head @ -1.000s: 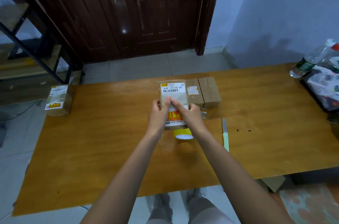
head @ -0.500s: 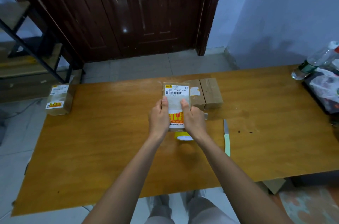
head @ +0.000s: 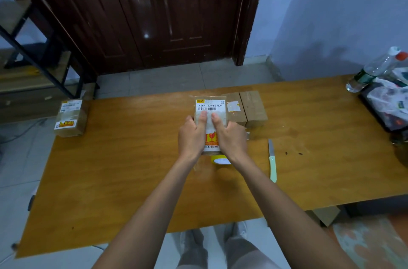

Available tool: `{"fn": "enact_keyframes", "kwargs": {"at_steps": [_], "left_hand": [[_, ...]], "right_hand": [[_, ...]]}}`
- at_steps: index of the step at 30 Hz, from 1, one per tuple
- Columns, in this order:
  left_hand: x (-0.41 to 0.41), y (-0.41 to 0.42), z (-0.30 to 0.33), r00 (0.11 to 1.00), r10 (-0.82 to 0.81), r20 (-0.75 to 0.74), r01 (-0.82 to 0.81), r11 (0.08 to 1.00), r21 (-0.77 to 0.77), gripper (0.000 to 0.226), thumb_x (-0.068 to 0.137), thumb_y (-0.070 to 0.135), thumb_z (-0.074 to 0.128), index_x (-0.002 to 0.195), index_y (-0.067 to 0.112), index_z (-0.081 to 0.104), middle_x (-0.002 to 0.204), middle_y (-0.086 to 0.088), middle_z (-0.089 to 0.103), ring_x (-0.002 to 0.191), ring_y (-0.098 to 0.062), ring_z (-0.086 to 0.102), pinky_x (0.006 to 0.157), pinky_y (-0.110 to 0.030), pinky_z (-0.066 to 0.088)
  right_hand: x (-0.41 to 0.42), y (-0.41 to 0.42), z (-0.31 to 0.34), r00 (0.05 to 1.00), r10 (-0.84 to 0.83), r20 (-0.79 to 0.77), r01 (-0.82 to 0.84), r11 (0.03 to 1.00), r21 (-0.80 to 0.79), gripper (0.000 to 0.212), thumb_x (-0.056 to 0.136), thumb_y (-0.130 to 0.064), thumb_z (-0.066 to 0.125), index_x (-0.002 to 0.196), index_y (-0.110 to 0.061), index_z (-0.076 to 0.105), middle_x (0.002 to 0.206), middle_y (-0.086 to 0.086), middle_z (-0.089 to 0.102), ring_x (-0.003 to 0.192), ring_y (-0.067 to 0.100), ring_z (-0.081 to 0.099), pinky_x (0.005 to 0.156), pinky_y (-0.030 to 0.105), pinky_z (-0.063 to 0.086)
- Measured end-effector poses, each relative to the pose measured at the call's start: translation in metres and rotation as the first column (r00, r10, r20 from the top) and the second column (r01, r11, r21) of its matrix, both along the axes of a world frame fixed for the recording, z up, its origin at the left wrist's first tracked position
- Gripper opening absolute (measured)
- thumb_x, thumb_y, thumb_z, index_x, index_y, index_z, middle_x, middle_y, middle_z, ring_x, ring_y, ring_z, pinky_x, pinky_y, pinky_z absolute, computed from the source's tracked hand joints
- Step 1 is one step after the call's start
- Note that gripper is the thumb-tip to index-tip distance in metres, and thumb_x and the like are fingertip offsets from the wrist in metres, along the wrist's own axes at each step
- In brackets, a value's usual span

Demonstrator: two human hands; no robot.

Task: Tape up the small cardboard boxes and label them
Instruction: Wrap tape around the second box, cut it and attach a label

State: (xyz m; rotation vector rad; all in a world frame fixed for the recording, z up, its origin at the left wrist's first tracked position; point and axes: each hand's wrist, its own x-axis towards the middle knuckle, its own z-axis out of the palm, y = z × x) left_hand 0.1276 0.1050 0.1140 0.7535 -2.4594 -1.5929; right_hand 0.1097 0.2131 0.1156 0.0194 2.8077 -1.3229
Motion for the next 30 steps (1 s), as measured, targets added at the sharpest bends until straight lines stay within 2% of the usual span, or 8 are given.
{"fn": "enact_keyframes", "kwargs": {"at_steps": [4,9,13,16,19,24,28,30], "left_hand": [[0.01,-0.006,-0.005,1.0,-0.018,0.015,0.019,0.998,-0.052,0.056,0.102,0.051,0.028,0.099,0.007,0.062,0.093,-0.006,0.068,0.09,-0.03,0.064,0.076,-0.038,0.049],[0.022,-0.018,-0.006,0.991,-0.115,0.062,0.09,0.947,0.308,0.056,0.103,0.052,0.012,0.121,0.023,0.057,0.12,-0.006,0.067,0.109,-0.022,0.063,0.1,-0.044,0.048],[0.025,-0.037,0.002,0.96,-0.281,0.009,0.232,0.81,0.538,0.055,0.101,0.052,0.036,0.137,0.011,0.046,0.129,-0.012,0.062,0.115,-0.027,0.063,0.101,-0.049,0.048],[0.034,-0.04,0.008,0.939,-0.344,-0.006,0.309,0.835,0.456,0.051,0.094,0.046,0.058,0.133,0.013,0.048,0.121,-0.005,0.066,0.106,-0.019,0.067,0.094,-0.038,0.054],[0.046,-0.033,0.013,0.911,-0.411,-0.04,0.39,0.823,0.414,0.033,0.098,0.037,0.053,0.128,0.022,0.051,0.114,0.004,0.068,0.095,-0.007,0.07,0.075,-0.02,0.055],[0.064,-0.012,0.023,0.889,-0.457,-0.017,0.4,0.758,0.515,0.024,0.101,0.027,0.049,0.124,0.024,0.053,0.102,0.007,0.075,0.095,-0.011,0.071,0.074,-0.02,0.055],[0.07,0.019,0.024,0.903,-0.428,-0.043,0.385,0.76,0.524,0.034,0.1,0.024,0.046,0.134,0.015,0.048,0.119,-0.009,0.068,0.108,-0.026,0.066,0.092,-0.038,0.054],[0.071,0.032,0.027,0.923,-0.382,-0.046,0.349,0.779,0.522,0.035,0.101,0.022,0.044,0.134,0.011,0.05,0.121,-0.013,0.066,0.105,-0.027,0.066,0.091,-0.037,0.054]], "right_hand": [[0.01,-0.002,-0.005,1.0,0.0,-0.012,0.001,0.999,0.047,0.074,0.1,-0.053,0.026,0.06,-0.002,0.062,0.063,0.013,0.065,0.062,0.03,0.062,0.066,0.047,0.05],[0.016,-0.008,-0.005,0.989,-0.058,0.133,0.063,0.998,-0.03,0.078,0.1,-0.054,0.009,0.06,-0.01,0.059,0.063,0.005,0.063,0.065,0.02,0.061,0.057,0.032,0.042],[0.017,-0.002,-0.003,0.96,0.114,0.254,-0.048,0.966,-0.253,0.058,0.091,-0.063,0.043,0.09,-0.011,0.07,0.085,0.003,0.072,0.081,0.02,0.069,0.075,0.039,0.056],[0.023,0.006,0.0,0.969,0.165,0.184,-0.106,0.95,-0.294,0.041,0.086,-0.056,0.059,0.097,-0.017,0.068,0.086,-0.004,0.071,0.076,0.011,0.069,0.06,0.024,0.053],[0.034,0.019,0.005,0.959,0.236,0.157,-0.182,0.938,-0.295,0.036,0.09,-0.05,0.058,0.101,-0.017,0.068,0.088,-0.007,0.071,0.073,0.004,0.069,0.058,0.016,0.051],[0.043,0.065,0.018,0.871,0.426,0.244,-0.285,0.844,-0.455,0.035,0.096,-0.042,0.051,0.115,-0.015,0.064,0.103,0.002,0.072,0.09,0.015,0.071,0.076,0.027,0.057],[0.049,0.098,0.022,0.814,0.507,0.285,-0.309,0.792,-0.527,0.033,0.1,-0.041,0.044,0.118,-0.019,0.06,0.106,0.0,0.071,0.094,0.013,0.069,0.075,0.025,0.055],[0.051,0.106,0.024,0.822,0.487,0.296,-0.269,0.789,-0.553,0.036,0.099,-0.041,0.044,0.119,-0.015,0.06,0.106,0.002,0.071,0.095,0.016,0.069,0.077,0.027,0.055]]}}
